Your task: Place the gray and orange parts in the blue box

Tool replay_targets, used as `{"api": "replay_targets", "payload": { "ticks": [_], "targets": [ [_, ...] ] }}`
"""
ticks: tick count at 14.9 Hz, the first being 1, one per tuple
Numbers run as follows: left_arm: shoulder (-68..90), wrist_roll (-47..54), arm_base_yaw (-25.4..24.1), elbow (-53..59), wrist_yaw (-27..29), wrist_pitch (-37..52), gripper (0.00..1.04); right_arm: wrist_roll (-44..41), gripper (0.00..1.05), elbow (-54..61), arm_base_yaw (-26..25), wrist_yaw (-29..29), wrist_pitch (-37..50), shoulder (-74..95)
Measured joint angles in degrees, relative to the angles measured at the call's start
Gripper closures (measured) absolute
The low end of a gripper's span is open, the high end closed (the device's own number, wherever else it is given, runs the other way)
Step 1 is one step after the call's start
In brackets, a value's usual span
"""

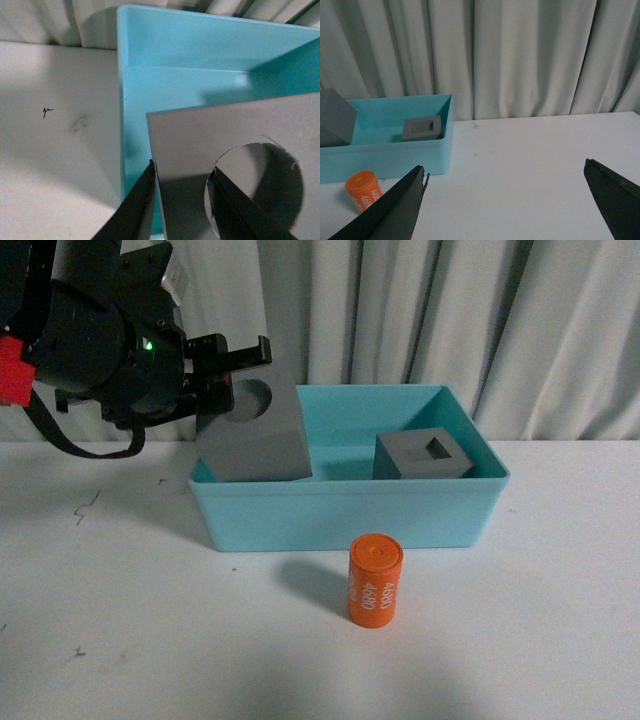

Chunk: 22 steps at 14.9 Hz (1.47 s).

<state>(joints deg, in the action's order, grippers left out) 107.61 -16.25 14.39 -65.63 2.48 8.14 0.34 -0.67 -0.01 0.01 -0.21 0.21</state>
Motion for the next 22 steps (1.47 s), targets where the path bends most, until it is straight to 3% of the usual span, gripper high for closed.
{"api": "replay_targets", "payload": {
  "ticks": [2, 4, 8, 12, 14, 17, 19, 20, 21, 22],
  "targets": [
    [-1.6, -0.3, -0.7, 3.0, -0.3, 0.5, 0.58, 0.0, 0.06, 0.0, 0.0, 0.0, 0.0, 0.0],
    [-2.9, -0.5, -0.9, 4.5, -0.5, 0.3, 0.53, 0.0, 0.06, 0.0, 0.0, 0.0, 0.0, 0.0],
    [-28.5, -8.4, -8.0, 22.5, -5.3, -3.8, 0.08, 0.0, 0.06, 0.0, 0.0, 0.0, 0.0, 0.0],
    [-59.8, -14.1, -20.9, 44.0, -9.0, -23.0, 0.07, 0.0, 0.06, 0.0, 0.0, 0.0, 0.0, 0.0],
    [-73.6, -15.3, -27.0, 48.3, -12.2, -31.6, 0.07, 0.0, 0.06, 0.0, 0.0, 0.0, 0.0, 0.0],
    [-81.6, -15.4, -34.8, 48.7, -17.1, -34.3, 0.07, 0.0, 0.06, 0.0, 0.0, 0.0, 0.0, 0.0],
    [-82.5, -14.7, -36.7, 48.7, -18.6, -35.7, 0.07, 0.0, 0.06, 0.0, 0.0, 0.0, 0.0, 0.0],
    [-85.2, -11.3, -37.4, 51.8, -20.9, -26.9, 0.11, 0.0, 0.06, 0.0, 0.0, 0.0, 0.0, 0.0],
    [-94.4, -4.2, -37.1, 58.2, -22.9, -16.7, 0.22, 0.0, 0.06, 0.0, 0.0, 0.0, 0.1, 0.0],
    [-101.0, 2.9, -34.0, 62.3, -21.9, -9.4, 0.33, 0.0, 0.06, 0.0, 0.0, 0.0, -0.2, 0.0]
  ]
}}
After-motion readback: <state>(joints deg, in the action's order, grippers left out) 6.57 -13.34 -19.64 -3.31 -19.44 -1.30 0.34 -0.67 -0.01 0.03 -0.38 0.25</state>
